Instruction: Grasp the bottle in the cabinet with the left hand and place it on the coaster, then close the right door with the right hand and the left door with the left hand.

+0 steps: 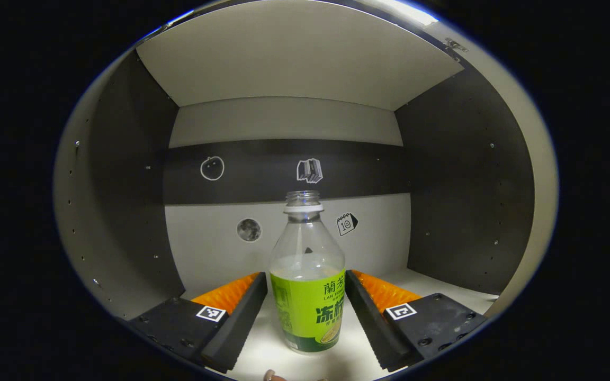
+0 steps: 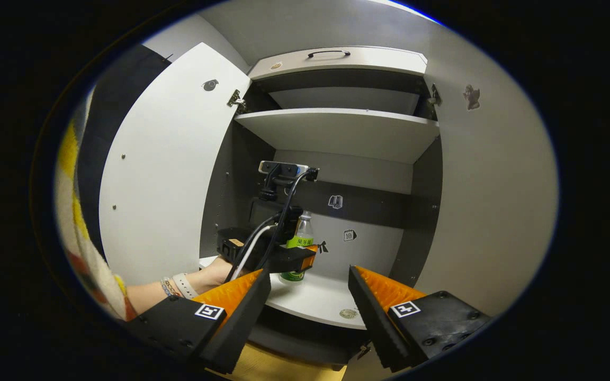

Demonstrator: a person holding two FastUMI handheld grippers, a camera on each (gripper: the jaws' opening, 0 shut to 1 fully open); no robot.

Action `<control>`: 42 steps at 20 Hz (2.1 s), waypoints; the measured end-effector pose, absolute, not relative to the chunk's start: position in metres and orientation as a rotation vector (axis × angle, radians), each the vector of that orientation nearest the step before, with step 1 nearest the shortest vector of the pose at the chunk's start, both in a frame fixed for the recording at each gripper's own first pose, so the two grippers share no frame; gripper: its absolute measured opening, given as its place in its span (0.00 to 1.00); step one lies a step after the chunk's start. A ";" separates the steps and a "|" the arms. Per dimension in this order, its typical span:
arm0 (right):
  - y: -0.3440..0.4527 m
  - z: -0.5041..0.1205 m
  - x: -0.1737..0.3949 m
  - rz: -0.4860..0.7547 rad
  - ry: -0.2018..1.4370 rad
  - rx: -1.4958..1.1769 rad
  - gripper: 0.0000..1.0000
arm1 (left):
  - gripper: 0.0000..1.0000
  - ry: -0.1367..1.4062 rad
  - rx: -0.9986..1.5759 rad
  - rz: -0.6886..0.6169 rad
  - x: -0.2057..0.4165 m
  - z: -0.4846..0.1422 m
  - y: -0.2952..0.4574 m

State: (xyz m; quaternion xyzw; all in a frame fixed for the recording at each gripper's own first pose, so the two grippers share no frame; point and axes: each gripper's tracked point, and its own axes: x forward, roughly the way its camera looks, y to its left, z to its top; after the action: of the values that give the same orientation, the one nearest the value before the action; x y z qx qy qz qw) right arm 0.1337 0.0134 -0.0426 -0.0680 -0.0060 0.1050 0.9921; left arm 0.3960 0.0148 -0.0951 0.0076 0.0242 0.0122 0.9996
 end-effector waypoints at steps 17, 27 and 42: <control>-0.003 -0.034 0.099 0.069 0.005 -0.053 0.98 | 0.80 0.016 0.013 -0.076 0.272 -0.053 0.000; -0.008 -0.017 -0.004 -0.178 0.011 -0.117 0.98 | 0.79 0.029 0.015 -0.209 0.099 -0.084 -0.026; -0.051 -0.039 -0.048 -0.244 0.061 -0.134 0.98 | 0.79 -0.023 -0.055 -0.263 -0.033 -0.231 -0.123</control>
State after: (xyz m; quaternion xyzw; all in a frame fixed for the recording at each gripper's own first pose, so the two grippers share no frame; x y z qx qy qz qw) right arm -0.0478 -0.0514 -0.0393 -0.0670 0.0303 -0.1216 0.9899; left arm -0.0335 -0.1233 -0.2311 -0.0272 -0.0113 -0.1312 0.9909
